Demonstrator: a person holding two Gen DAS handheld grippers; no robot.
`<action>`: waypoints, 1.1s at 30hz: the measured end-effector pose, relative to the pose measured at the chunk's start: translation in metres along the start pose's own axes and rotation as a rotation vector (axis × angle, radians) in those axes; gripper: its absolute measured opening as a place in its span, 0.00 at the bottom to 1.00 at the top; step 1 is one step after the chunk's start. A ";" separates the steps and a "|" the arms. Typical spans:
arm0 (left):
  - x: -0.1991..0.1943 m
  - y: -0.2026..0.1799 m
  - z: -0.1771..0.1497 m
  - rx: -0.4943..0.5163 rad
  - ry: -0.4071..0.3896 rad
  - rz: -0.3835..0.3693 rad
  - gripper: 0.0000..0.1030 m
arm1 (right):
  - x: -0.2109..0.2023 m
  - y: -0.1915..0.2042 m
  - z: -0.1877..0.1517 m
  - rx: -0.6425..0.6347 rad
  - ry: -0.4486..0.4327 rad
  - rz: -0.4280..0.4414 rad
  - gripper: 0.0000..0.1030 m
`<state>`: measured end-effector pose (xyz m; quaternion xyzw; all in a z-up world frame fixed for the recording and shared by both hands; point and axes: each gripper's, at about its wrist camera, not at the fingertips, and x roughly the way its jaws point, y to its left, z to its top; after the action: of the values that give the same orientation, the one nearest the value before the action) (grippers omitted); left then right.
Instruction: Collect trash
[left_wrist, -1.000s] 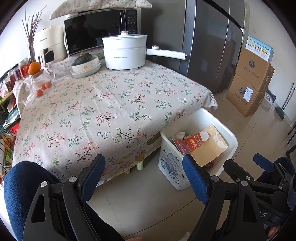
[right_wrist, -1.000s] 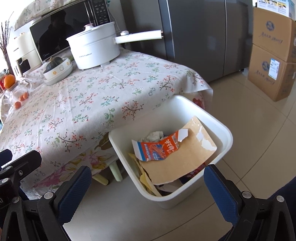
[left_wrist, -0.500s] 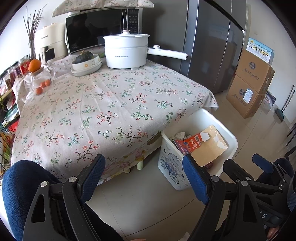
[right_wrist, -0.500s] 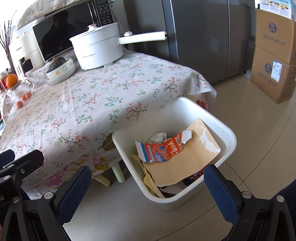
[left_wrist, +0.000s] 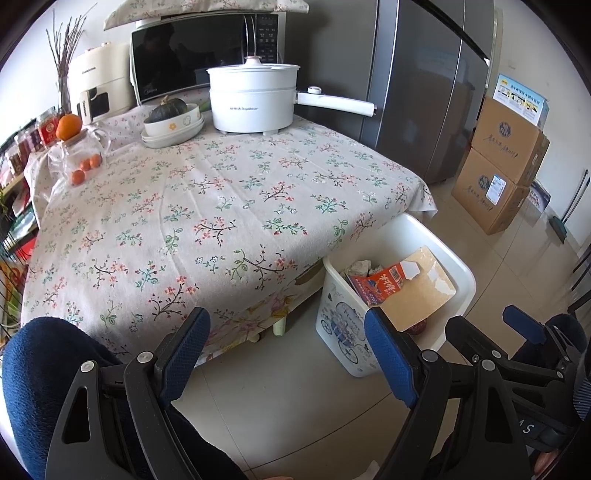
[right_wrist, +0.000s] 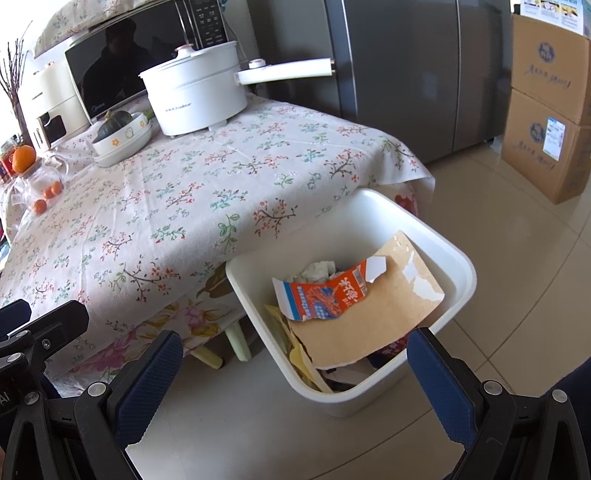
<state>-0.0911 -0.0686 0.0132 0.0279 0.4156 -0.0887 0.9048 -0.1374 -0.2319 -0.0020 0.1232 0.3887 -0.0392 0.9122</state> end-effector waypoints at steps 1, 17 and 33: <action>0.000 0.000 0.000 0.000 0.001 0.000 0.85 | 0.000 0.000 0.000 0.001 0.001 0.000 0.98; 0.000 -0.001 -0.001 -0.002 0.002 0.001 0.85 | 0.002 0.001 -0.002 0.004 0.009 0.003 0.98; 0.001 0.000 -0.002 0.008 0.000 0.007 0.85 | 0.004 0.001 -0.004 0.007 0.016 0.004 0.98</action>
<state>-0.0918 -0.0683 0.0111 0.0328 0.4151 -0.0873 0.9050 -0.1377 -0.2297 -0.0074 0.1272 0.3955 -0.0377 0.9088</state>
